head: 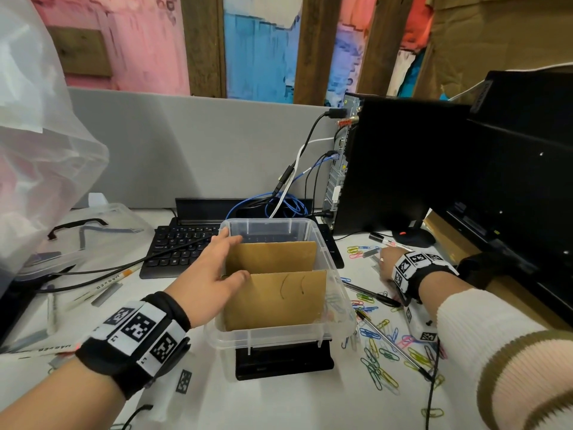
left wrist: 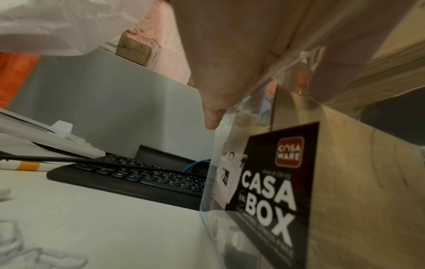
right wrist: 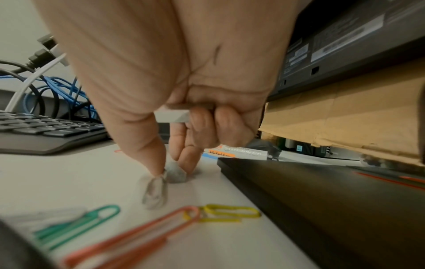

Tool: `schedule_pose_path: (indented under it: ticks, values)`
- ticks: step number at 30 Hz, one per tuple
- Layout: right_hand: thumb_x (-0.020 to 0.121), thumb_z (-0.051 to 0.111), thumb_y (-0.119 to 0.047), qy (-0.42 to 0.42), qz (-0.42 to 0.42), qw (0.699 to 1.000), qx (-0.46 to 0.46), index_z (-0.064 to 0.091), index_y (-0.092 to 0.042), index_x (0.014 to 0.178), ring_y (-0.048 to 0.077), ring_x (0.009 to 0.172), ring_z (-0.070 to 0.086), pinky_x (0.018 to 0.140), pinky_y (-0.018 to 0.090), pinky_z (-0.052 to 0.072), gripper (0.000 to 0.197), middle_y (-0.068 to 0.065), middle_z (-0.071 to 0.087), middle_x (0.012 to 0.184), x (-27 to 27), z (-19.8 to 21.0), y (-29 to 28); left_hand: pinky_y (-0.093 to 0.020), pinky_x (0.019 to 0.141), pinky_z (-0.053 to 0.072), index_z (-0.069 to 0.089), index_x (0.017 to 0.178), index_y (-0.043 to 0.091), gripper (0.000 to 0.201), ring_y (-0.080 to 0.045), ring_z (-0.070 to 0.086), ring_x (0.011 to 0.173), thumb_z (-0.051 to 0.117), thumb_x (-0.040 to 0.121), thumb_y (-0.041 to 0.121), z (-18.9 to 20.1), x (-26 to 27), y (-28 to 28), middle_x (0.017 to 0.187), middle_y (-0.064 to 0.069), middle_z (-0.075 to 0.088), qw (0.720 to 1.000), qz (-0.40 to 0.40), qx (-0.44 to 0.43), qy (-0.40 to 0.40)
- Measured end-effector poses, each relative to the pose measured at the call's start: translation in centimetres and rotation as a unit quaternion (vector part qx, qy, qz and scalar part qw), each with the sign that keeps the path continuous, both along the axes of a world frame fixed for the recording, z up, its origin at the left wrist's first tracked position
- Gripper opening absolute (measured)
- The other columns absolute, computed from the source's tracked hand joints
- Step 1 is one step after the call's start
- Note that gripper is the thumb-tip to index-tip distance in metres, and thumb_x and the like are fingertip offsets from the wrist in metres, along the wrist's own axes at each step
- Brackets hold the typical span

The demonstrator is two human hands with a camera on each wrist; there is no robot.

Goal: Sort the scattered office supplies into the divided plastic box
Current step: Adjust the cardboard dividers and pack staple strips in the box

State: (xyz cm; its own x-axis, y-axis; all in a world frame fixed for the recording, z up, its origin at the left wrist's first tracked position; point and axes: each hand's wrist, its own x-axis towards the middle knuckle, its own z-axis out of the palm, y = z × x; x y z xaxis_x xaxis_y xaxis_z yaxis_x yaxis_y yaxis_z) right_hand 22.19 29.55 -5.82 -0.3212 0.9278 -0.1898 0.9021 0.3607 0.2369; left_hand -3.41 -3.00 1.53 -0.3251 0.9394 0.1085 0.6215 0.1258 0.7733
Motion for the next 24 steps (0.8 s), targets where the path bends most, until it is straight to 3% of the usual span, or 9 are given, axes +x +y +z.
schedule_pose_path:
  ticks: [3, 6, 10, 13, 16, 20, 22, 24]
  values:
    - [0.067, 0.058, -0.031, 0.014, -0.008, 1.000, -0.006, 0.054, -0.018, 0.077, 0.018, 0.068, 0.060, 0.066, 0.028, 0.054, 0.017, -0.001, 0.058, 0.073, 0.3, -0.3, 0.6, -0.036, 0.120, 0.014, 0.025, 0.147, 0.028, 0.061, -0.006, 0.000, 0.146, 0.054, 0.095, 0.019, 0.0, 0.0, 0.0, 0.158, 0.013, 0.000, 1.000, -0.006, -0.001, -0.002]
    - [0.089, 0.050, -0.036, 0.049, -0.012, 0.999, 0.002, 0.044, -0.016, 0.066, 0.021, 0.072, 0.056, 0.060, 0.024, 0.041, 0.031, 0.000, 0.054, 0.072, -0.2, 2.0, -2.5, -0.036, 0.120, 0.014, 0.026, 0.147, 0.028, 0.060, -0.006, 0.000, 0.146, 0.054, 0.095, 0.018, 0.0, 0.0, 0.0, 0.158, 0.013, 0.000, 1.000, -0.007, -0.001, -0.004]
    - [0.090, 0.052, -0.017, 0.165, -0.035, 0.985, -0.032, 0.062, -0.005, 0.095, 0.021, 0.080, 0.053, 0.068, 0.026, 0.043, 0.017, 0.008, 0.060, 0.090, 0.0, 5.5, -4.7, -0.036, 0.120, 0.015, 0.027, 0.147, 0.028, 0.060, -0.007, 0.001, 0.146, 0.055, 0.095, 0.018, 0.0, 0.0, 0.1, 0.158, 0.012, 0.001, 1.000, -0.007, 0.001, -0.007]
    - [0.086, 0.058, -0.009, 0.348, -0.007, 0.936, -0.047, 0.063, -0.004, 0.086, 0.015, 0.065, 0.052, 0.056, 0.020, 0.040, 0.007, 0.007, 0.060, 0.085, 0.2, 8.6, -7.1, -0.037, 0.120, 0.015, 0.026, 0.147, 0.028, 0.061, -0.008, 0.003, 0.146, 0.055, 0.094, 0.021, -0.1, -0.1, 0.1, 0.159, 0.011, 0.003, 1.000, -0.005, 0.000, 0.005]
    - [0.085, 0.062, -0.009, 0.479, 0.053, 0.873, -0.070, 0.060, -0.012, 0.080, 0.010, 0.063, 0.047, 0.054, 0.019, 0.038, 0.006, -0.002, 0.054, 0.077, -0.7, 11.3, -11.1, -0.039, 0.119, 0.017, 0.027, 0.147, 0.028, 0.063, -0.011, 0.007, 0.146, 0.058, 0.092, 0.028, 0.2, -0.2, 0.2, 0.159, 0.008, 0.007, 1.000, 0.001, -0.011, 0.016]
    - [0.083, 0.065, -0.009, 0.547, 0.110, 0.814, -0.162, 0.061, -0.013, 0.088, 0.004, 0.054, 0.044, 0.045, 0.014, 0.037, 0.007, -0.005, 0.050, 0.068, -2.3, 13.0, -16.7, -0.039, 0.118, 0.021, 0.030, 0.145, 0.027, 0.066, -0.012, 0.012, 0.146, 0.060, 0.088, 0.042, 1.0, 0.0, -0.1, 0.156, 0.005, 0.022, 0.999, 0.012, -0.024, 0.024]
    - [0.083, 0.066, -0.008, 0.551, 0.146, 0.799, -0.190, 0.061, -0.014, 0.088, 0.000, 0.053, 0.045, 0.046, 0.011, 0.036, 0.009, -0.003, 0.053, 0.073, -3.0, 13.1, -19.1, -0.030, 0.116, 0.020, 0.033, 0.143, 0.026, 0.063, -0.007, 0.011, 0.144, 0.060, 0.088, 0.040, 1.7, 0.7, -0.5, 0.149, 0.010, 0.031, 0.998, 0.010, 0.011, 0.059]
    - [0.083, 0.065, -0.006, 0.556, 0.178, 0.783, -0.217, 0.061, -0.014, 0.088, 0.000, 0.055, 0.047, 0.047, 0.009, 0.036, 0.010, 0.000, 0.055, 0.077, -3.7, 13.0, -21.1, -0.017, 0.107, 0.027, 0.040, 0.139, 0.027, 0.056, 0.002, 0.023, 0.136, 0.061, 0.088, 0.037, 2.5, 1.8, -1.1, 0.137, 0.019, 0.038, 0.993, 0.003, 0.083, 0.087]
